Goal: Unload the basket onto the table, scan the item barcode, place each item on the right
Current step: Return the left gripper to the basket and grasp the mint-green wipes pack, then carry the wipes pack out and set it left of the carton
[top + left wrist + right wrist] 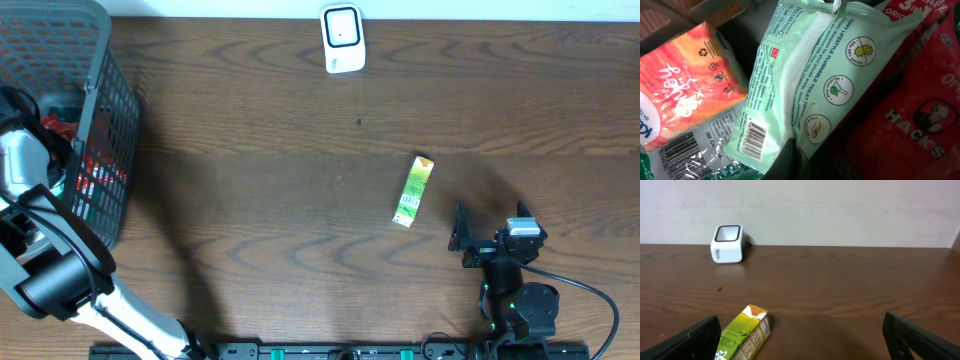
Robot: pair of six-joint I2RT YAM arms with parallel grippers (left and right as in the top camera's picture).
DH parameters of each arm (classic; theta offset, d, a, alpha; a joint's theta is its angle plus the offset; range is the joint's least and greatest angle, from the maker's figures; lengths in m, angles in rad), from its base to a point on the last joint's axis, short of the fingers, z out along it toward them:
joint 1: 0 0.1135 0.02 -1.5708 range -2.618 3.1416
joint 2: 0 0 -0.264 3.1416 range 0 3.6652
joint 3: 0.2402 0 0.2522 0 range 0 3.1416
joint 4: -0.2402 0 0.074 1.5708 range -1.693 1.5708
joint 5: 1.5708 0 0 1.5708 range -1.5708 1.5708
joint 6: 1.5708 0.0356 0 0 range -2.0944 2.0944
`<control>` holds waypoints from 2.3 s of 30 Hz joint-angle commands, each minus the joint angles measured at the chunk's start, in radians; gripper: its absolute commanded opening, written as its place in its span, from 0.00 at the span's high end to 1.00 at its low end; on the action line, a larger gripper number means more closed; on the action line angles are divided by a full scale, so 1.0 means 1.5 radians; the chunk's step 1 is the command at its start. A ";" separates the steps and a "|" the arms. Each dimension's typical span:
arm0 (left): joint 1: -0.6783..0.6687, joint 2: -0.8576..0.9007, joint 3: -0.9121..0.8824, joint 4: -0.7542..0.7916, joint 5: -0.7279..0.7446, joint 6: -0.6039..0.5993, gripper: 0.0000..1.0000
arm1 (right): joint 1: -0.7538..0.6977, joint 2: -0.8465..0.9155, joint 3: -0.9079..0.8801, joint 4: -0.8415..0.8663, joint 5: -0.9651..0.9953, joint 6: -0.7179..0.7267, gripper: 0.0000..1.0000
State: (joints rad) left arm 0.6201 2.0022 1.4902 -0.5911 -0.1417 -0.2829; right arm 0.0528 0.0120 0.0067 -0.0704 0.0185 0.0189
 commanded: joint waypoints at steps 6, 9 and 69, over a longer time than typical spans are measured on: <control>0.003 -0.108 0.022 0.009 -0.006 0.017 0.93 | -0.004 -0.004 -0.001 -0.002 -0.001 0.002 0.01; 0.003 -0.148 0.022 0.009 -0.006 0.016 0.93 | -0.004 -0.004 -0.001 -0.002 -0.001 0.002 0.01; -0.921 -0.134 -0.077 -0.026 0.023 -0.141 0.32 | -0.004 -0.004 -0.001 -0.002 -0.001 0.002 0.01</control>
State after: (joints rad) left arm -0.7811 1.9003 1.3262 -0.6292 -0.1112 -0.5484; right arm 0.0528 0.0120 0.0067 -0.0704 0.0185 0.0189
